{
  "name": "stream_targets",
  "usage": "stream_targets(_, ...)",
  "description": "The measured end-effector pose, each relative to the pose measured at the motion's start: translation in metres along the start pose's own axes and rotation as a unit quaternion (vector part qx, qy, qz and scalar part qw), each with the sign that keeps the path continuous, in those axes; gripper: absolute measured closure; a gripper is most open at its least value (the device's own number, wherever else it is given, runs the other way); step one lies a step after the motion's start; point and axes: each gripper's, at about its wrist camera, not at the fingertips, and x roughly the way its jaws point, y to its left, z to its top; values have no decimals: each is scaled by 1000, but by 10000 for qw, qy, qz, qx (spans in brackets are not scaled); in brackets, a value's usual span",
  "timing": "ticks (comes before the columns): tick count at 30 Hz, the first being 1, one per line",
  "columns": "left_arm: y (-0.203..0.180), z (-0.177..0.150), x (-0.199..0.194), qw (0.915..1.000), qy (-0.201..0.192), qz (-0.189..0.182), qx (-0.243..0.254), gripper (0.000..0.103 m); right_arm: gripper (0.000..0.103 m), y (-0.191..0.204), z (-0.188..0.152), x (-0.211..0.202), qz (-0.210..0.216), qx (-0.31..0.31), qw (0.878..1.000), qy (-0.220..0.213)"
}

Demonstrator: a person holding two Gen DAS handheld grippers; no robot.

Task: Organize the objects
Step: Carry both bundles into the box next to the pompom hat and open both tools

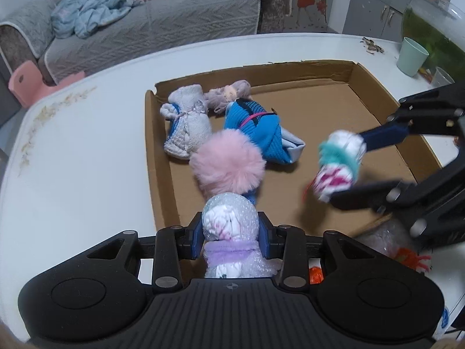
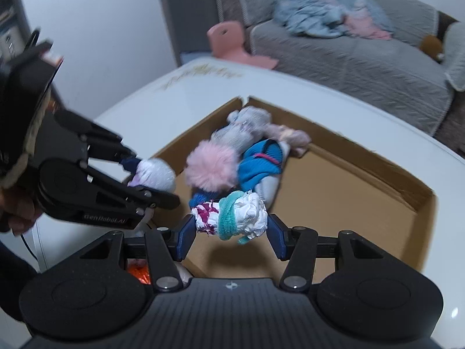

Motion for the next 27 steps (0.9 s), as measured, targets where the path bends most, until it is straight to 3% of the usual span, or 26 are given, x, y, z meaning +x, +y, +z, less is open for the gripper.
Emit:
stream_targets(12,0,5,19,9997,48,234,65,59,54,17,-7,21,69,-400,9986,332)
stream_targets(19,-1,2,19,9993,118,345,97,49,52,29,-10,31,140,-514,9974,485)
stream_targets(27,0,1,16,9994,96,325,67,48,51,32,-14,28,118,-539,9973,495)
